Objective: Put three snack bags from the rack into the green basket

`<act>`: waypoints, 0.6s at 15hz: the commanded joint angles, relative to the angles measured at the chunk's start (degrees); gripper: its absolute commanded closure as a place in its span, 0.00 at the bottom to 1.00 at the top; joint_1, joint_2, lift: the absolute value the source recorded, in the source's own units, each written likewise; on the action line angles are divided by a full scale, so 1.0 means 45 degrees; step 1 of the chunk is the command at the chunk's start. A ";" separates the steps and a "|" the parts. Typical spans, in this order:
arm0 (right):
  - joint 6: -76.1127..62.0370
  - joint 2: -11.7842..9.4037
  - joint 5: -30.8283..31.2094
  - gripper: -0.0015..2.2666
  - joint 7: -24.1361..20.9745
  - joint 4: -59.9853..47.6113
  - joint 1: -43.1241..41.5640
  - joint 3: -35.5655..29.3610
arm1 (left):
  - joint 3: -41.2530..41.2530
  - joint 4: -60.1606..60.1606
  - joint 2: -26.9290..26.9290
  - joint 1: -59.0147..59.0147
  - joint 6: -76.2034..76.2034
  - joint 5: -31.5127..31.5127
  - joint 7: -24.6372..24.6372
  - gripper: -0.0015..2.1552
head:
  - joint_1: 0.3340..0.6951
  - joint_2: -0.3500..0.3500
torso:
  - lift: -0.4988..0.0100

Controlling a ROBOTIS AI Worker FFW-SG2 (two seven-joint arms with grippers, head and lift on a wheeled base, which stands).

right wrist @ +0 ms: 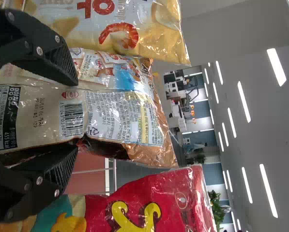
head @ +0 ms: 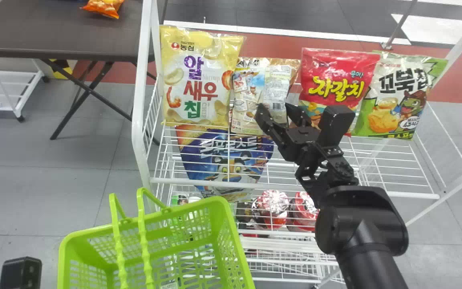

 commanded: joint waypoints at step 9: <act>-0.0050 0.0051 0.0936 1.00 -0.0400 -0.2721 0.1633 0.0136 | -0.0061 0.0013 0.0002 0.0017 0.0117 -0.0002 -0.0126 1.00 | 1.00 0.38 | 0.98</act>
